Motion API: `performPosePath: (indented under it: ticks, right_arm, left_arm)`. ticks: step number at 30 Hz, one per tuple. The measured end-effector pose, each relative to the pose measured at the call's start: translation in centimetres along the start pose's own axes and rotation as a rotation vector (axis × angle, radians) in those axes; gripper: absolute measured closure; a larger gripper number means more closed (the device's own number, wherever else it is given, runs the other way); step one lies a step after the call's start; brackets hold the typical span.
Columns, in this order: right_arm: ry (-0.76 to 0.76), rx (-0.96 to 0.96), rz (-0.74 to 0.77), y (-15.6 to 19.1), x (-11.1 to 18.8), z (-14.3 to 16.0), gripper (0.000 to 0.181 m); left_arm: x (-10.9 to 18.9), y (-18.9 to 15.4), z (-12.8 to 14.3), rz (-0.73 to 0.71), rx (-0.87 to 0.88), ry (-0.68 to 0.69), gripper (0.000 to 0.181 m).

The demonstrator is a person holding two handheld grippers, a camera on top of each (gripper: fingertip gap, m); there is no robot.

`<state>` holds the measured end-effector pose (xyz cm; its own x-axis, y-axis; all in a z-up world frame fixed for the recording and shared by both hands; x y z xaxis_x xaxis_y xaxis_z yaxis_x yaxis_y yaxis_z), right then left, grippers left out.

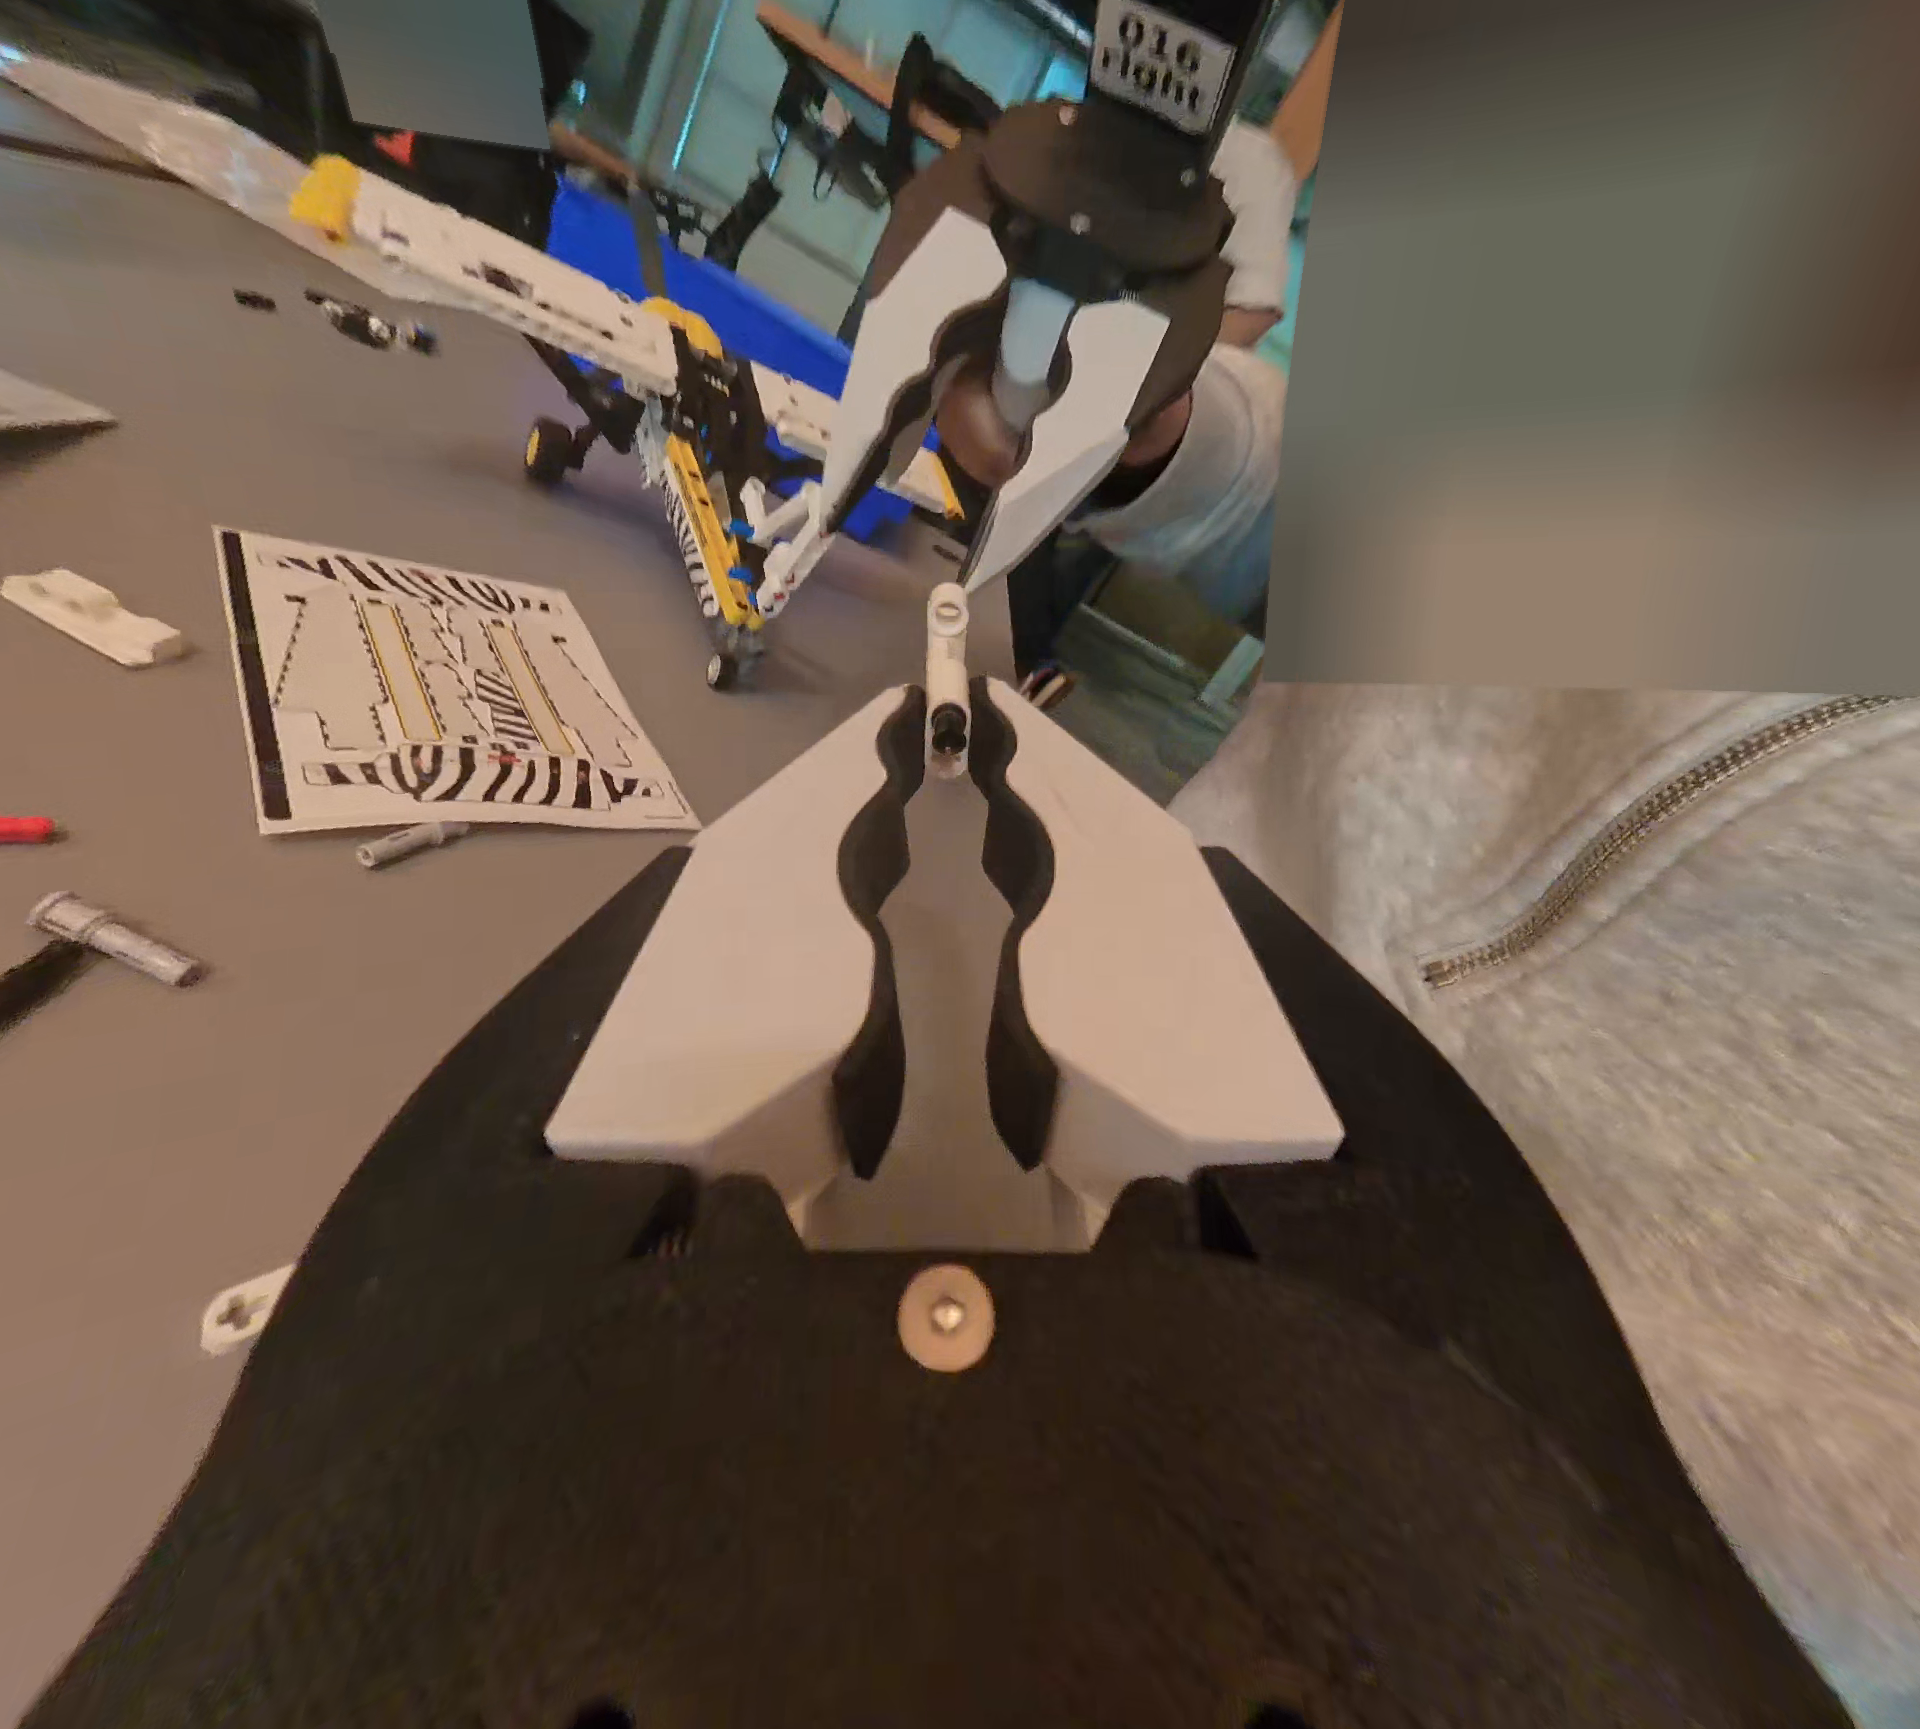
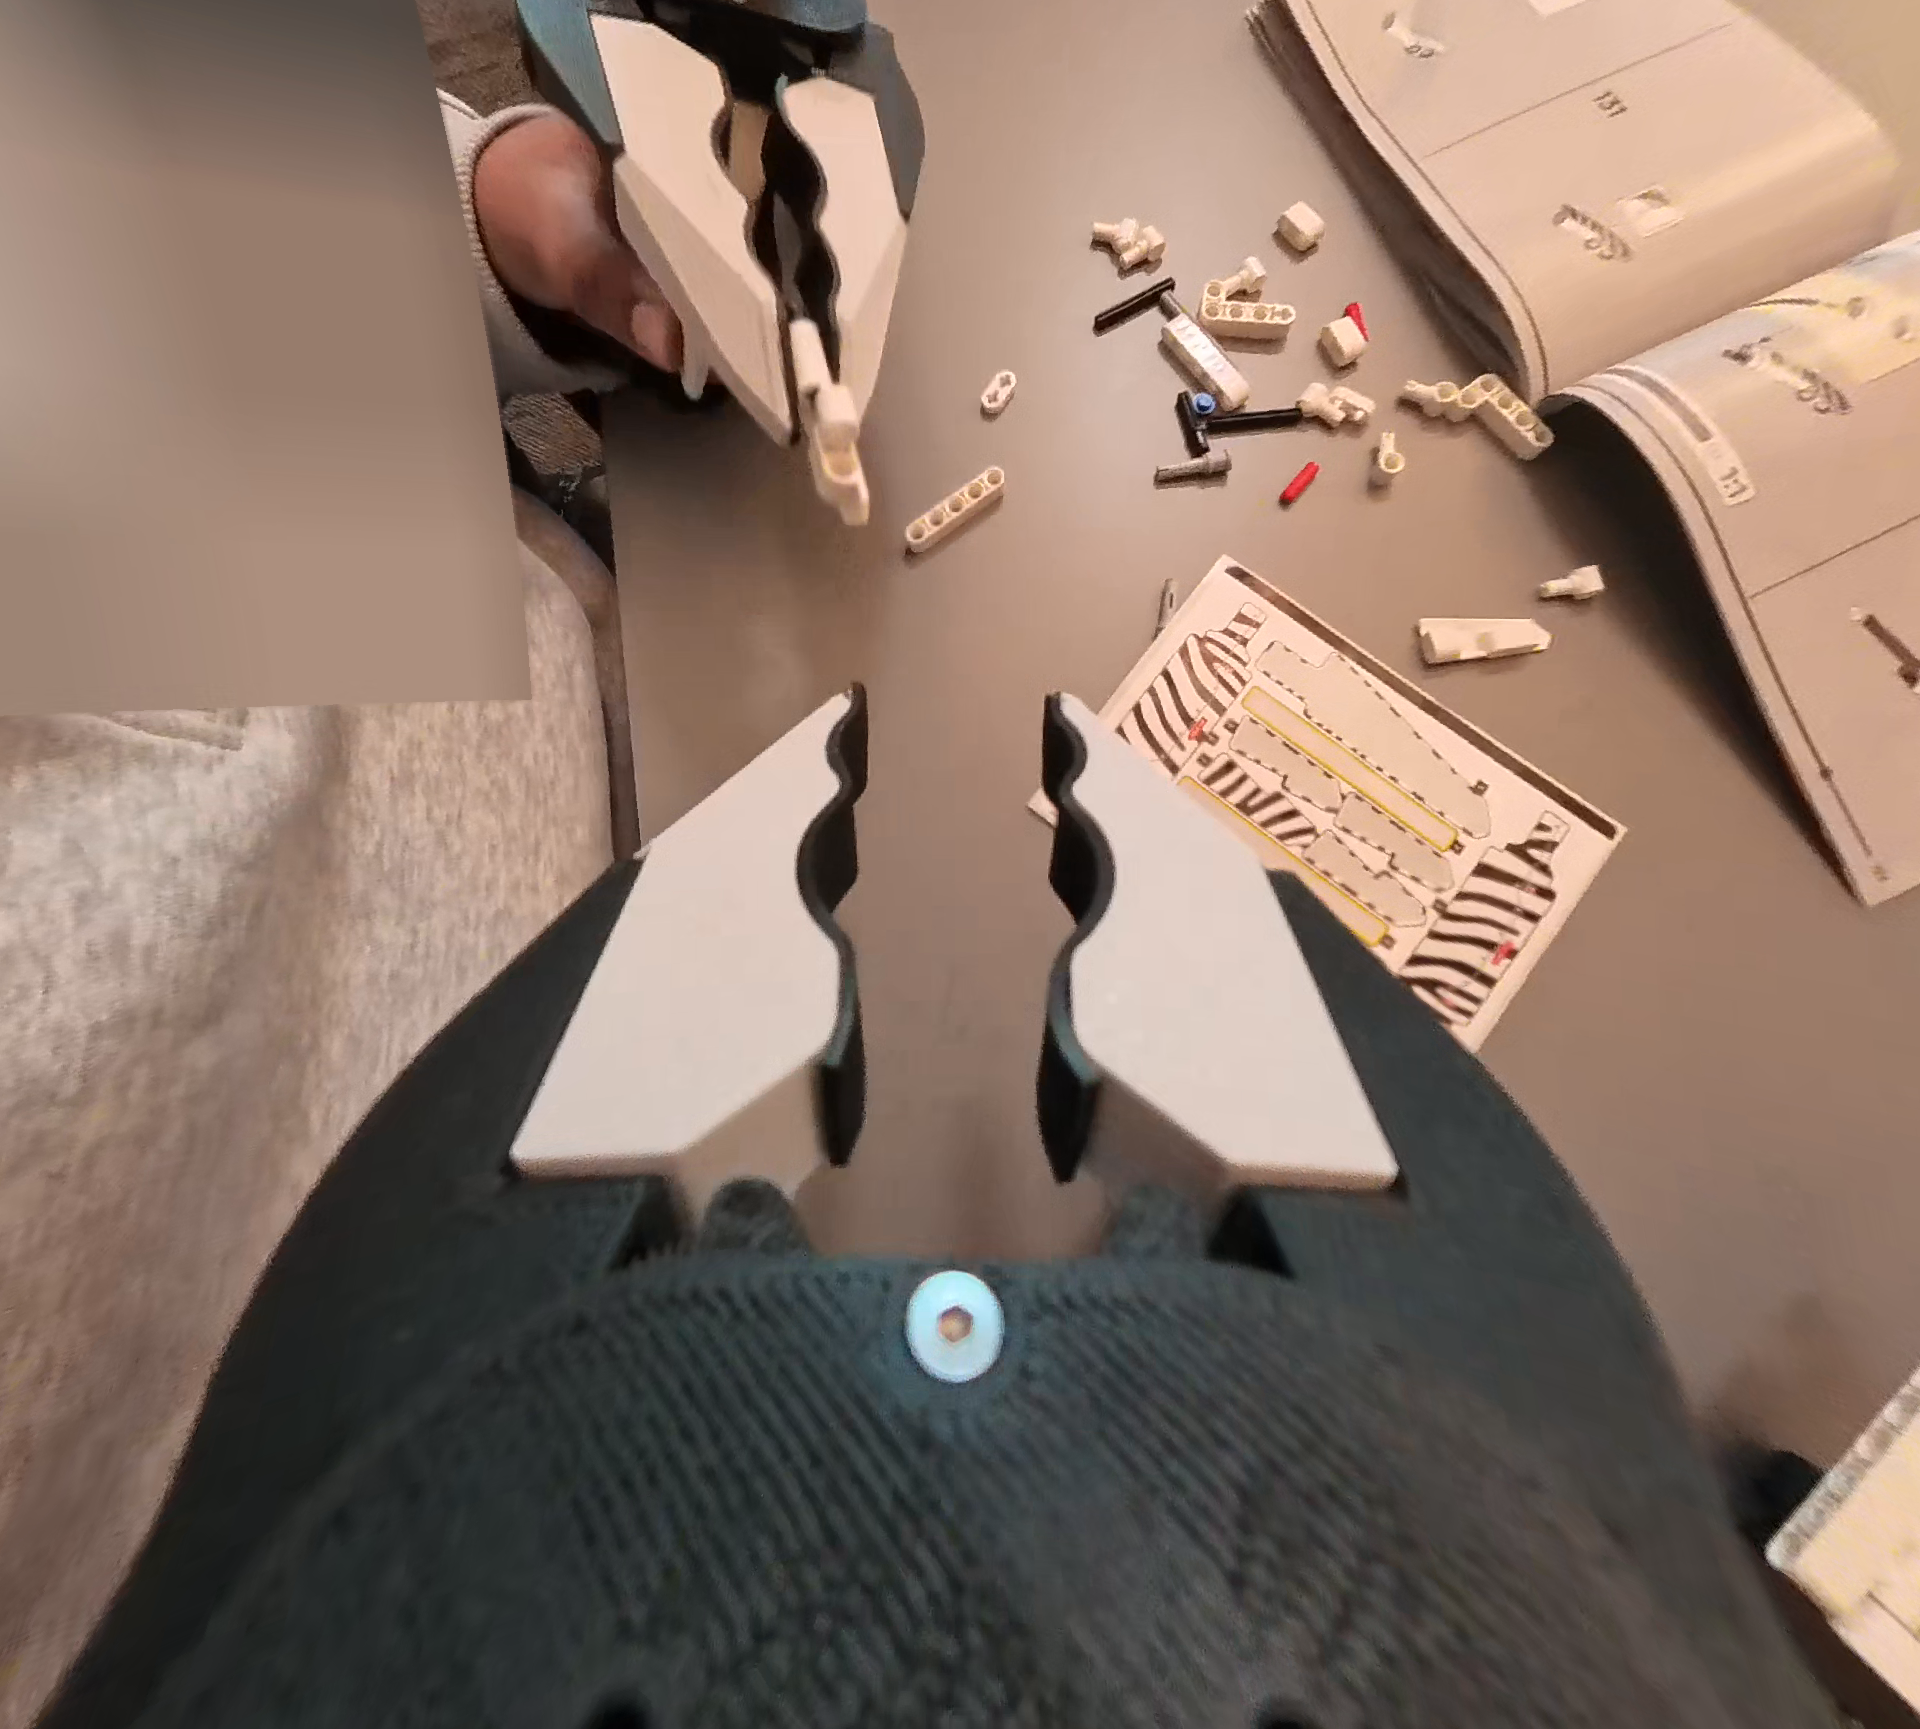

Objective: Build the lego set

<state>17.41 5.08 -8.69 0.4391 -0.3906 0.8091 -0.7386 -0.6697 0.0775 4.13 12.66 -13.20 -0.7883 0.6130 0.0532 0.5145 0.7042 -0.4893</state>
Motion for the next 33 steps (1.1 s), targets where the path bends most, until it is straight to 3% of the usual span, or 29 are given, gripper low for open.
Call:
performPosePath:
  ticks: [6, 12, 15, 21, 25, 33]
  right_arm:
    - [0.027, 0.054, 0.023, 0.8, -0.8, -1.0, 0.148]
    - [0.024, 0.069, 0.025, 0.9, -2.2, -2.9, 0.148]
    - [-0.040, 0.024, 0.017, 1.4, -4.1, -4.8, 0.150]
    - [-0.236, -0.148, 0.051, 0.9, -10.0, -7.8, 0.151]
    - [-0.202, -0.127, 0.141, -1.7, -13.1, -9.5, 0.154]
    - [0.009, 0.042, 0.182, -3.9, -18.7, -10.6, 0.156]
  left_arm:
    - [2.1, -0.3, -0.4, -0.095, -0.034, -0.030, 0.175]
    - [9.7, 1.2, -0.8, -0.515, -0.037, -0.098, 0.176]
    - [11.4, 2.0, -0.1, -0.668, -0.031, -0.026, 0.175]
    - [12.2, 2.9, 1.2, -0.813, -0.036, 0.080, 0.175]
    - [13.4, 2.9, 1.1, -0.776, 0.016, 0.003, 0.175]
    - [13.8, 3.2, 1.4, -0.739, 0.066, 0.001, 0.176]
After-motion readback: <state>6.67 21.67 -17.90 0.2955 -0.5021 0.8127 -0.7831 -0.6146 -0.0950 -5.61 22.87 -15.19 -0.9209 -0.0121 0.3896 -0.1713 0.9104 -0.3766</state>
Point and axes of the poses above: each gripper's, where its closed fingertips meet, x back along the fingers, z out of its underside, y = z × x across the jaws, the point moved 6 cm from there along x, back along the fingers, and after that the axes turned 9 degrees about y, right-handed, at the moved point
